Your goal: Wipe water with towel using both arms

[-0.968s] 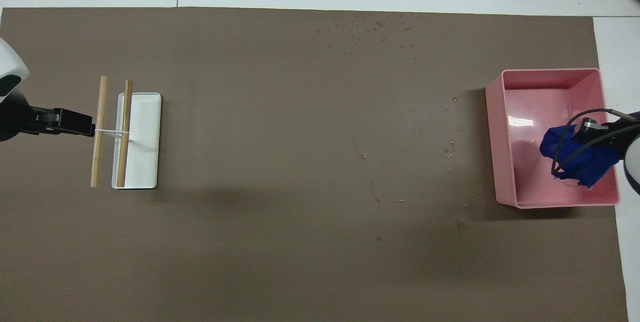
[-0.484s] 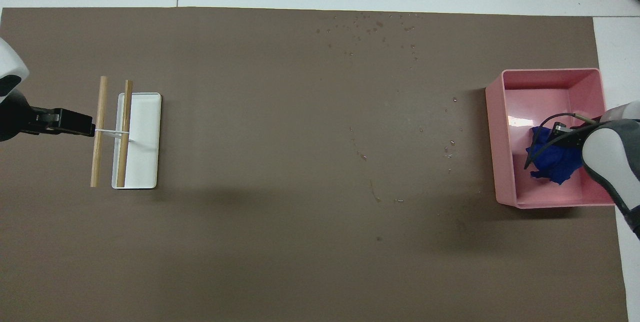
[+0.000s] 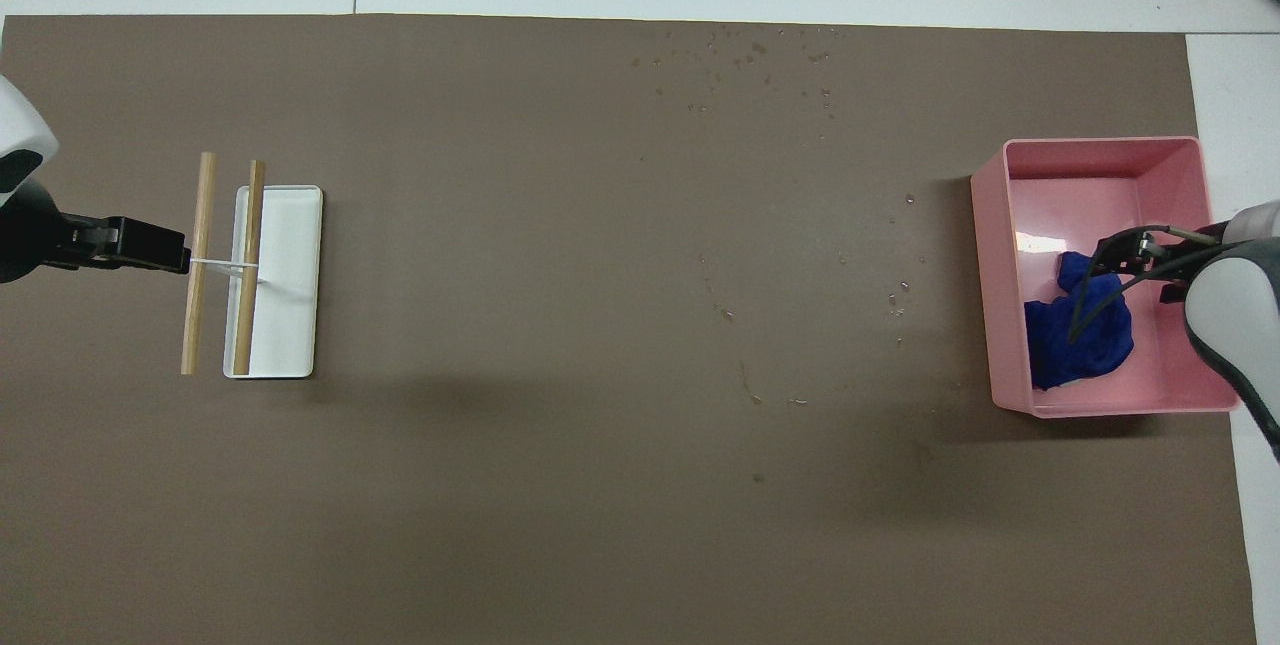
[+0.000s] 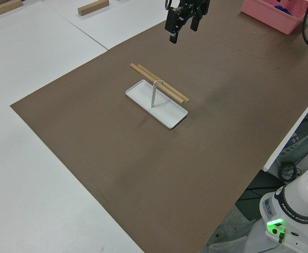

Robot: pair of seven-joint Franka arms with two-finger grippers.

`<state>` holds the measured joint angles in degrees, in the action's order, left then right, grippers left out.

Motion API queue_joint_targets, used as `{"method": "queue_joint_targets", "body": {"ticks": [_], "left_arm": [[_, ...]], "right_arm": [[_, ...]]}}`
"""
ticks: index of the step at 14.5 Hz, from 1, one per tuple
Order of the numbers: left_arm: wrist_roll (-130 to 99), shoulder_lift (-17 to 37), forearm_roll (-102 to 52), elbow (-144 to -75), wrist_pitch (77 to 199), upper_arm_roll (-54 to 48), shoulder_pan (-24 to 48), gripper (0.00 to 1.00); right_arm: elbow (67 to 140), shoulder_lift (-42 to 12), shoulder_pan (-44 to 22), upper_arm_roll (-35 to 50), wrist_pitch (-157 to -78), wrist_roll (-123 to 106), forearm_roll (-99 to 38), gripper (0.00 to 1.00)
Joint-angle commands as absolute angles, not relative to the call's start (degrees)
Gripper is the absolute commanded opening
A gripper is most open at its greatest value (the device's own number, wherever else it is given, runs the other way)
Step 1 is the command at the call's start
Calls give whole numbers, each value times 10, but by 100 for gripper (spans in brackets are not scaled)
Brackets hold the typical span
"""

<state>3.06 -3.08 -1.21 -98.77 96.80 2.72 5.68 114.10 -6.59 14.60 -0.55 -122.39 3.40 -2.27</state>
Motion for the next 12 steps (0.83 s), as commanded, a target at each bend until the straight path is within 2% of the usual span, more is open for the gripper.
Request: {"method": "queue_joint_targets", "body": {"ticks": [1,3,7,10,12], "left_arm": [[27,-46,-18,-1005,973,26,55,100],[27,-45,-18,-1005,973,26,54,100],[27,-45,-18,-1005,973,26,55,100],[27,-45,-18,-1005,973,26,54,100],[27,-45,-18,-1005,973,26,54,100]], "right_arm": [[1143,0,121,1,-1188,24,-12,100],[1117,24,86,3,-1143,30,10,100],[1029,16,20,4,-1055,87,18,100],[897,-11,17,4,-939,112,12,100],[839,-15,18,4,-891,112,10,100]]}}
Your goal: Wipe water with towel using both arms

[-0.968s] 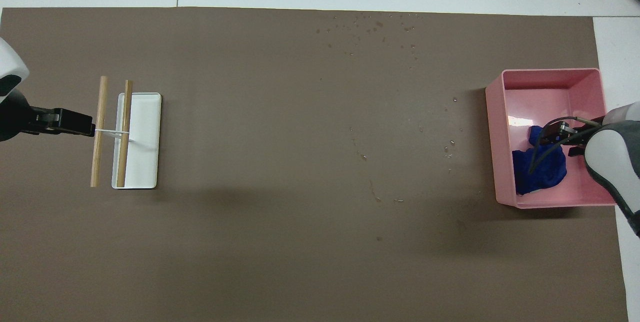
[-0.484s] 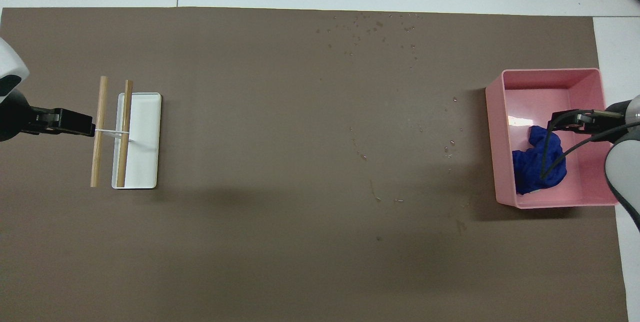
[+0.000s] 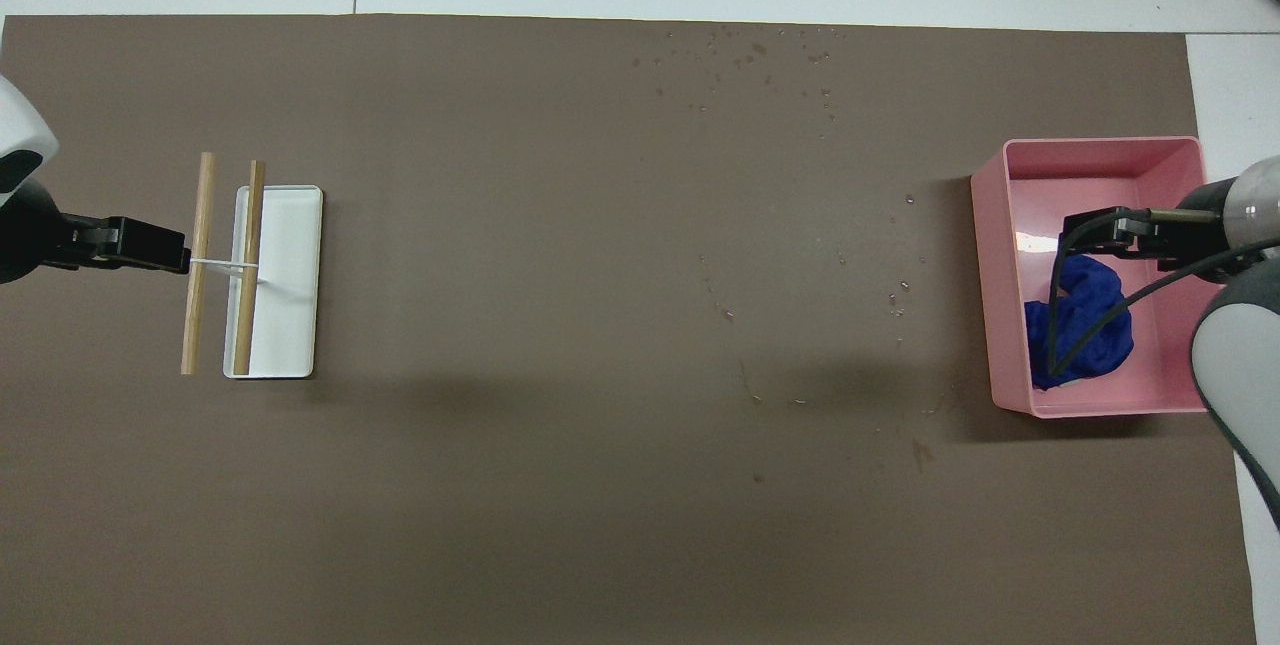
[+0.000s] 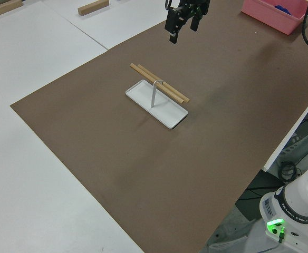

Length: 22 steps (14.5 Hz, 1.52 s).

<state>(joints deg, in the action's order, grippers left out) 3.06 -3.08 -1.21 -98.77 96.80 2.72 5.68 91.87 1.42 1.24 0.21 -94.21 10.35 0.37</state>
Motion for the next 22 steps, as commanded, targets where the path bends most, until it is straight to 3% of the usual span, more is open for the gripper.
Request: {"method": "queue_joint_targets", "body": {"ticks": [1,9,22], "left_arm": [[27,-45,-18,-1005,973,26,55,100],[27,-45,-18,-1005,973,26,54,100],[27,-45,-18,-1005,973,26,54,100]], "right_arm": [[833,-15,20,4,-883,109,6,100],[902,23,18,4,-858,101,10,100],[910,28,17,4,-873,102,15,100]]}}
